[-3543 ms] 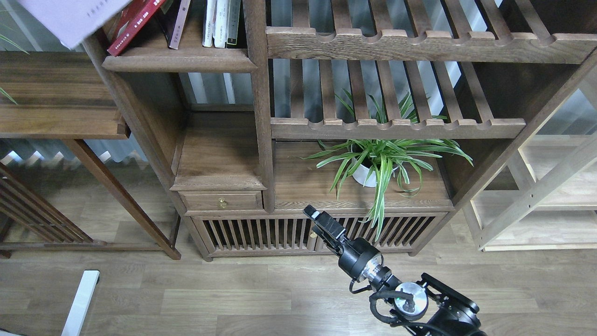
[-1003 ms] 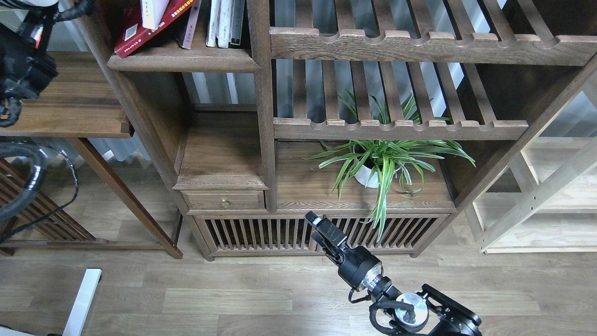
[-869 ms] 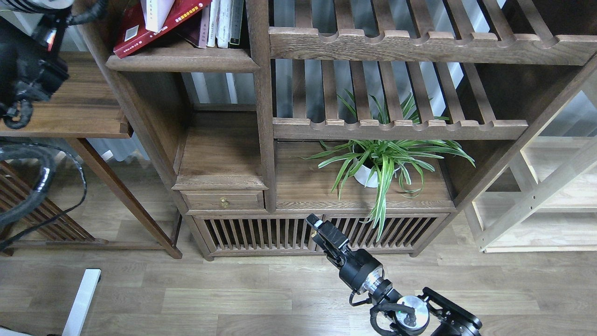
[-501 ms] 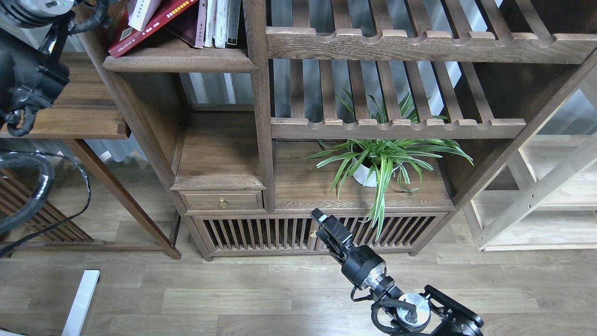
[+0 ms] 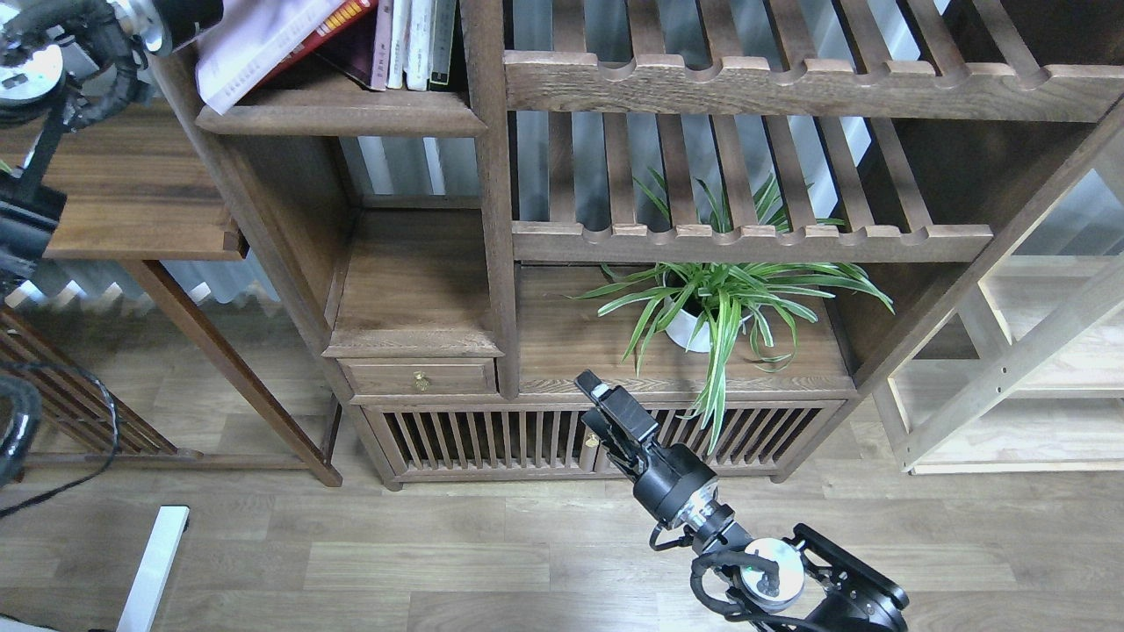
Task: Organize books on shelf
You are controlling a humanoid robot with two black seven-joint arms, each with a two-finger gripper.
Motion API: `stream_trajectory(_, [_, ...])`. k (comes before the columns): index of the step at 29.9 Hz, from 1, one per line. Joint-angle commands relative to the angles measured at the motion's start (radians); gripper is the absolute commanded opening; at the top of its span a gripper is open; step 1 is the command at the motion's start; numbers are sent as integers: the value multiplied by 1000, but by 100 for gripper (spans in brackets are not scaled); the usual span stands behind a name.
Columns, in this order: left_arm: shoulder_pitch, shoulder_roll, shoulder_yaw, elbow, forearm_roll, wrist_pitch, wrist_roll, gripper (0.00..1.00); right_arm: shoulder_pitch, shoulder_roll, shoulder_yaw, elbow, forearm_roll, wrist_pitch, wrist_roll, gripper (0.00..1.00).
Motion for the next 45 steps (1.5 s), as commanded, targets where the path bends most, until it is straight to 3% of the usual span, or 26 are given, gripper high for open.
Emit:
stream_trajectory(1, [32,5,-44,-23,-7,-24,0,89,-2,0,0,19,1,0,0,100])
stream_trajectory(6, [91,7,-107,-26,-29,-113,0,92,-6,0,0,24,1,0,0,100])
stream_trajectory(13, [263,0,-116,-41,-165,-375,0,92,-39,0,9,89,1,0,0,100])
stream_trajectory(25, [575,-105,-69,-181,-268,-381,0,99,-39,0,41,99,-1,0,0,100])
stream_trajectory(38, [734,-285,51,-167,-260,-381,0,99,-25,0,118,139,-4,0,0,100])
stream_trajectory(42, [794,-309,66,-176,-253,-381,0,96,13,0,112,189,-24,-128,0,100])
stream_trajectory(45, [802,-338,57,-164,-250,-381,0,97,41,0,123,205,-27,-148,1,100])
